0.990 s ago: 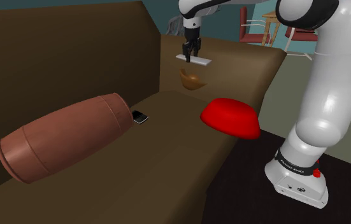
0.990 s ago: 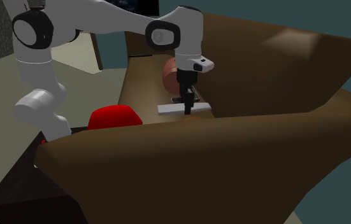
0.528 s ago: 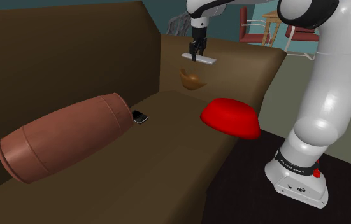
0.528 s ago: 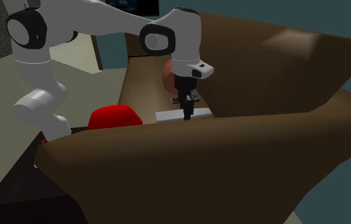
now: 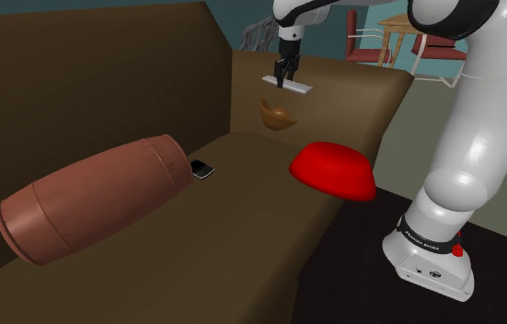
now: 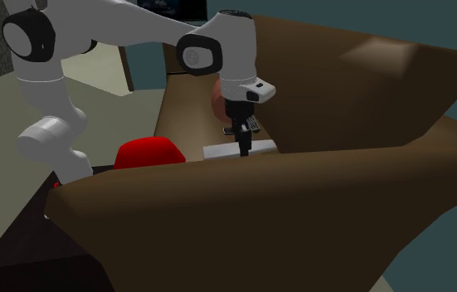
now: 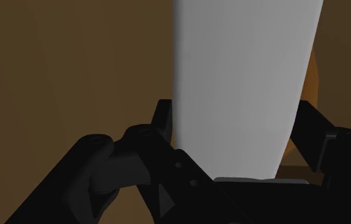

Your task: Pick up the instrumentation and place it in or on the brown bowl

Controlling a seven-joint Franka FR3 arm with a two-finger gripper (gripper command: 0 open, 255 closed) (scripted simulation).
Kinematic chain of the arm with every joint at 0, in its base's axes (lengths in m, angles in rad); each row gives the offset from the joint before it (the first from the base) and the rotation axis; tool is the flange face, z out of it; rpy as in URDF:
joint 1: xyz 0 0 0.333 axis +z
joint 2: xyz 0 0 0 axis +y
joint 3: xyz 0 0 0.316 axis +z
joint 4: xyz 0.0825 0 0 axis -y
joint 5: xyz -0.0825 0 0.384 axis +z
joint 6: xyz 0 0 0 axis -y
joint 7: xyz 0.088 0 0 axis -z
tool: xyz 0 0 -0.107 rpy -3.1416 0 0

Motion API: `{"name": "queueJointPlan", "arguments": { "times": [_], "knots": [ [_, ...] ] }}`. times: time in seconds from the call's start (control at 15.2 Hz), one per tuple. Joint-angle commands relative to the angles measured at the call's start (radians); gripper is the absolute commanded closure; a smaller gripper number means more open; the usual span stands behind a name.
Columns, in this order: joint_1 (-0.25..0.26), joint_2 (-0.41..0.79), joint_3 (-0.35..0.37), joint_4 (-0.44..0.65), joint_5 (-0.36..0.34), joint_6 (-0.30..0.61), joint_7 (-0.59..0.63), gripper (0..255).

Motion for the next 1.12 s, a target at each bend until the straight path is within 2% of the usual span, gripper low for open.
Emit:
{"name": "queueJointPlan", "arguments": {
  "times": [0.0,0.53,0.59,0.66,0.73,0.86,0.92,1.06],
  "knots": [
    [-0.001,0.079,-0.009,-0.046,-0.044,0.054,0.009,255],
    [0.002,0.081,-0.012,-0.053,-0.043,0.063,0.008,255],
    [-0.004,0.138,-0.013,0.011,-0.030,0.055,0.001,0],
    [-0.004,0.165,-0.011,0.057,-0.026,0.035,0.005,0],
    [-0.007,0.144,-0.014,-0.010,-0.028,0.081,-0.006,0],
    [-0.025,0.235,-0.019,0.099,-0.009,0.061,-0.030,0],
    [0.016,0.082,-0.028,-0.053,-0.038,0.063,0.005,0],
    [0.024,0.068,-0.037,-0.004,-0.040,0.000,0.006,0]
  ]
}}
